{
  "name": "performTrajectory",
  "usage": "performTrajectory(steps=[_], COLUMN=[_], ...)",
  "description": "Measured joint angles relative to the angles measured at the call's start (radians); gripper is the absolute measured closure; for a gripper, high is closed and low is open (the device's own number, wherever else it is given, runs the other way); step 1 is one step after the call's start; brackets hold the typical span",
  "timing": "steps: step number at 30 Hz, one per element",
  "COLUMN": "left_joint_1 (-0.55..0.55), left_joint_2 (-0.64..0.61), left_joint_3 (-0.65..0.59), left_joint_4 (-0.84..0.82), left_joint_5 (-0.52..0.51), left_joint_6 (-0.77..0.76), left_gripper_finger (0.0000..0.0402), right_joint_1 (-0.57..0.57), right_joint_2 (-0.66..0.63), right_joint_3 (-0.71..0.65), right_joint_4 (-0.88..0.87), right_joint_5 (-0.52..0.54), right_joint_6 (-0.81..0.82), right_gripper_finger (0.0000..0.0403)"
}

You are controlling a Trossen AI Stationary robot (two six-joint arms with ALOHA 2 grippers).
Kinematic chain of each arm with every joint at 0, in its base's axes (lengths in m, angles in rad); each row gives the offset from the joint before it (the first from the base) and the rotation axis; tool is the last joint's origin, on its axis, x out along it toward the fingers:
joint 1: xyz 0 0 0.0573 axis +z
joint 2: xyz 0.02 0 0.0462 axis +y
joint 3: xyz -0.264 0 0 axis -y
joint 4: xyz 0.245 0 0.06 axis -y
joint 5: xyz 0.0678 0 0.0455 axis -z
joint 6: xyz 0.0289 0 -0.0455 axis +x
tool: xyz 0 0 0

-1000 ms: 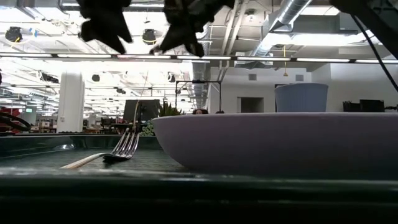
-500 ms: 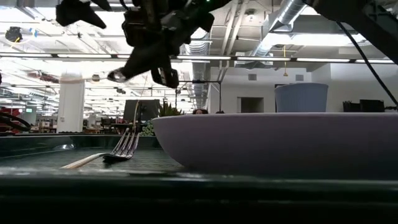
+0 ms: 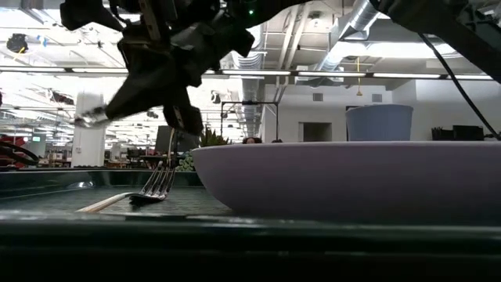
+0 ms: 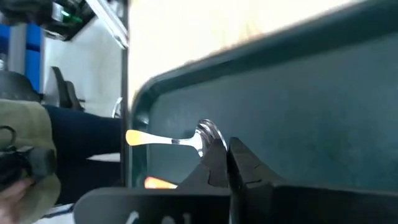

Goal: Pick and place plate/cup/fork/spoon on tray
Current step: Put the orange fork on the black tray to the left of the fork

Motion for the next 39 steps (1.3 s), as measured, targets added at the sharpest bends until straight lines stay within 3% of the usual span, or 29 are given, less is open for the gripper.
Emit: performTrajectory(steps=[25, 39], left_joint_1=[0.0, 0.0], left_joint_2=[0.009, 0.009], left_joint_3=[0.0, 0.0], left_joint_4=[0.002, -0.001], left_joint_5=[-0.053, -0.074], left_joint_6=[-0.052, -0.055], left_gripper_finger=[0.0189, 0.0189], right_joint_1=[0.013, 0.008], right_joint_2=[-0.002, 0.064], right_joint_3=[-0.002, -0.002], right_joint_4=[-0.006, -0.005], right_joint_5=[0.062, 0.037], right_joint_6=[-0.162, -0.146], right_gripper_finger=[0.0403, 0.0403])
